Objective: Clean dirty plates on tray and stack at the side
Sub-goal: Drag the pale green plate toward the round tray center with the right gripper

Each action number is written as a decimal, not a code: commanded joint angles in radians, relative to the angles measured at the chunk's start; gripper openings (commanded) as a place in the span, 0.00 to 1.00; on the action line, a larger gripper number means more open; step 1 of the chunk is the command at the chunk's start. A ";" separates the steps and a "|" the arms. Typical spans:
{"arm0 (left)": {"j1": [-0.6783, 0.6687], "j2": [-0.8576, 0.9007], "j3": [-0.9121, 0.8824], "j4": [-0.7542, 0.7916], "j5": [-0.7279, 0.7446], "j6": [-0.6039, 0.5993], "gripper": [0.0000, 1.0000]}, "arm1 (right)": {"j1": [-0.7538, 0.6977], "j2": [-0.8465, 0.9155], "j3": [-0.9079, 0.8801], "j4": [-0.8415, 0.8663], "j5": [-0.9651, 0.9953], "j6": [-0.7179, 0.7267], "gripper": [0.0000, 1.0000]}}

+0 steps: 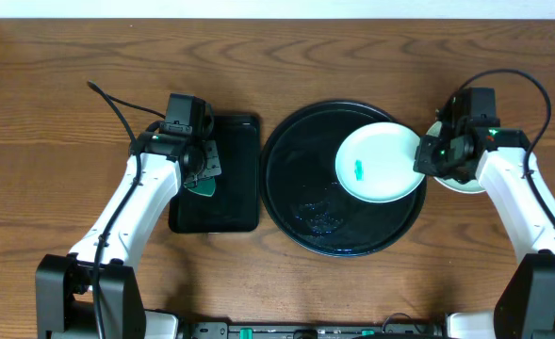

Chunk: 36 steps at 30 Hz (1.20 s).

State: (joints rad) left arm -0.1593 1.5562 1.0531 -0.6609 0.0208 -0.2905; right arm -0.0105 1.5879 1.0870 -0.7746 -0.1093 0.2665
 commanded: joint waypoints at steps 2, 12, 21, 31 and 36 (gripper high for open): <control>-0.004 0.008 -0.004 0.000 -0.002 0.010 0.08 | -0.005 0.004 -0.050 0.014 -0.012 0.073 0.01; -0.004 0.008 -0.004 0.000 -0.002 0.009 0.08 | 0.057 0.004 -0.224 0.241 -0.012 0.194 0.01; -0.004 0.008 -0.004 0.000 -0.002 0.009 0.08 | 0.093 0.004 -0.243 0.258 -0.005 0.193 0.01; -0.004 0.008 -0.004 0.000 -0.002 0.009 0.08 | 0.093 0.004 -0.244 0.262 0.026 0.182 0.30; -0.004 0.008 -0.004 0.000 -0.002 0.010 0.08 | 0.083 0.003 -0.219 0.253 -0.052 -0.053 0.56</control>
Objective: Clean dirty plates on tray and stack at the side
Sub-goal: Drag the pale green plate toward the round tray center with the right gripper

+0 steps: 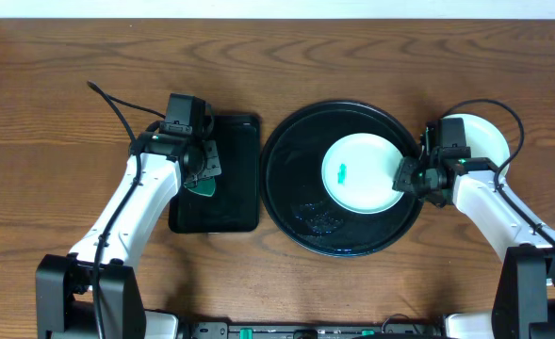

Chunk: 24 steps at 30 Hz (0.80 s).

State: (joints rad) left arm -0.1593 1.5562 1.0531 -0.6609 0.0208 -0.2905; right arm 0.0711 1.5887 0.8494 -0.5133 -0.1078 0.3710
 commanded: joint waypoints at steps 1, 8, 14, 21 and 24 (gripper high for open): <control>-0.004 0.008 -0.004 0.000 -0.002 0.010 0.08 | -0.009 0.003 0.038 -0.032 -0.078 -0.185 0.58; -0.004 0.008 -0.004 0.000 -0.002 0.029 0.08 | -0.097 0.003 0.199 -0.188 -0.086 -0.236 0.62; -0.004 0.024 -0.008 0.001 -0.002 0.028 0.07 | -0.103 0.005 0.201 -0.159 -0.083 -0.307 0.63; -0.004 0.090 -0.031 0.037 -0.002 0.028 0.08 | -0.102 0.007 0.201 -0.078 -0.085 -0.335 0.52; -0.004 0.125 -0.031 0.051 -0.002 0.027 0.07 | -0.099 0.009 0.195 -0.064 -0.085 -0.335 0.43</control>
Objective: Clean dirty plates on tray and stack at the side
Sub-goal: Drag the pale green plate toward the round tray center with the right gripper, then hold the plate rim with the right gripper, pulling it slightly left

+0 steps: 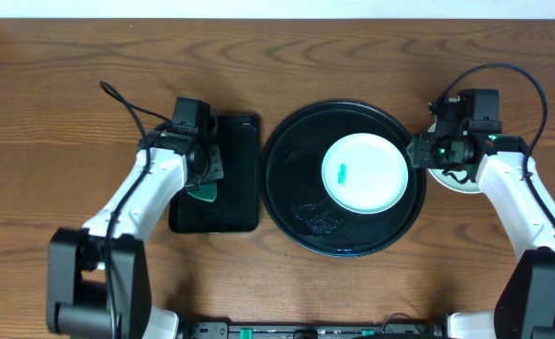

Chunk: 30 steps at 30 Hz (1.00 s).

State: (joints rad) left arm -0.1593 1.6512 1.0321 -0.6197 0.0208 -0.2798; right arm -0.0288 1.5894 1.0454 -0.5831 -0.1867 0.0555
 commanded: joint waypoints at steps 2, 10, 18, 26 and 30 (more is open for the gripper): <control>-0.004 0.053 -0.010 0.026 -0.002 0.017 0.08 | 0.006 0.008 -0.017 0.018 -0.006 -0.020 0.43; -0.004 0.081 -0.010 0.055 -0.002 0.017 0.08 | 0.024 0.008 -0.098 0.093 -0.006 -0.020 0.45; -0.004 0.082 -0.022 0.073 -0.002 0.016 0.07 | 0.024 0.008 -0.112 0.109 -0.006 -0.020 0.47; -0.004 0.082 -0.050 0.113 -0.002 0.013 0.07 | 0.024 0.008 -0.112 0.112 -0.006 -0.020 0.49; -0.004 0.082 -0.048 0.113 -0.002 0.013 0.07 | 0.024 0.008 -0.112 0.118 -0.018 -0.019 0.50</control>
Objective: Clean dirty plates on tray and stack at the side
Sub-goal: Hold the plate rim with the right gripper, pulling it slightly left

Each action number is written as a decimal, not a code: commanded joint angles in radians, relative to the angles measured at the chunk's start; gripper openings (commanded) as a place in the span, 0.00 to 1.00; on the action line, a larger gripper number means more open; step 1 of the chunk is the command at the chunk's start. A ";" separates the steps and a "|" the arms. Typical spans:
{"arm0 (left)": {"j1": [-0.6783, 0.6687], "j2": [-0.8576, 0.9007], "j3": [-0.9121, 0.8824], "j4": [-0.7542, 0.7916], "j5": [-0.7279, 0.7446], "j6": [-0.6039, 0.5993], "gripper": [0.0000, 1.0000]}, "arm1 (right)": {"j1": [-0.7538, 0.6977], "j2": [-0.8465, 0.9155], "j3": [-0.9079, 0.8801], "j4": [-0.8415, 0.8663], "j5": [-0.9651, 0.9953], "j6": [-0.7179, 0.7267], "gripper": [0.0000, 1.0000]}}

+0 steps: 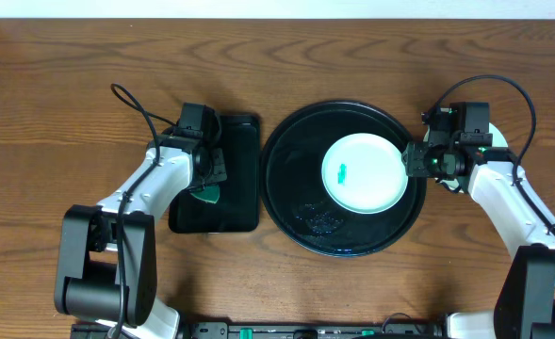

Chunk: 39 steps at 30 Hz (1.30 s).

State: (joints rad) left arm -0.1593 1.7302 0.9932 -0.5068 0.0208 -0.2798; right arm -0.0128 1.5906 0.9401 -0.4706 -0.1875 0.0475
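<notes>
A white plate (367,174) with a small green smear (343,172) lies flat on the round black tray (301,202), right of its middle. My right gripper (413,158) sits at the plate's right rim and looks open, holding nothing. Left of the round tray, my left gripper (206,179) hovers over a black rectangular tray (235,212). It is shut on a green sponge (204,194) that sticks out below the fingers.
Everything stands on the wooden table (60,104). The left arm's cable (131,99) loops over the table at the back left. My right arm (503,188) covers the table just right of the round tray.
My right gripper has come down and left, from just off the tray to the plate's right rim. The left arm has shifted slightly, sponge still in it. The plate has not moved.
My right gripper first held the plate at the tray's right edge, over a second white plate beside the tray. Then the plate lay further in on the tray, still gripped. Then the gripper had let go and pulled back; now it is at the rim again.
</notes>
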 commanded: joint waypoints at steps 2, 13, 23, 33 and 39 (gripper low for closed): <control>-0.004 0.003 -0.009 0.001 -0.002 0.013 0.08 | 0.008 0.007 -0.006 0.007 -0.035 -0.012 0.54; -0.001 -0.092 0.033 -0.045 -0.005 0.054 0.07 | 0.008 0.007 -0.006 0.008 -0.051 -0.012 0.63; -0.001 -0.302 0.033 -0.010 -0.006 0.055 0.07 | 0.009 0.007 -0.006 0.001 -0.050 -0.012 0.83; -0.001 -0.255 0.026 -0.003 -0.005 0.055 0.07 | 0.018 0.007 -0.008 -0.045 -0.053 -0.012 0.96; -0.001 -0.247 0.026 0.007 -0.005 0.055 0.07 | 0.019 0.007 -0.054 -0.010 -0.045 -0.012 0.64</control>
State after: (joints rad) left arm -0.1593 1.4815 0.9993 -0.5117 0.0208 -0.2348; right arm -0.0010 1.5906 0.9230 -0.5003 -0.2325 0.0422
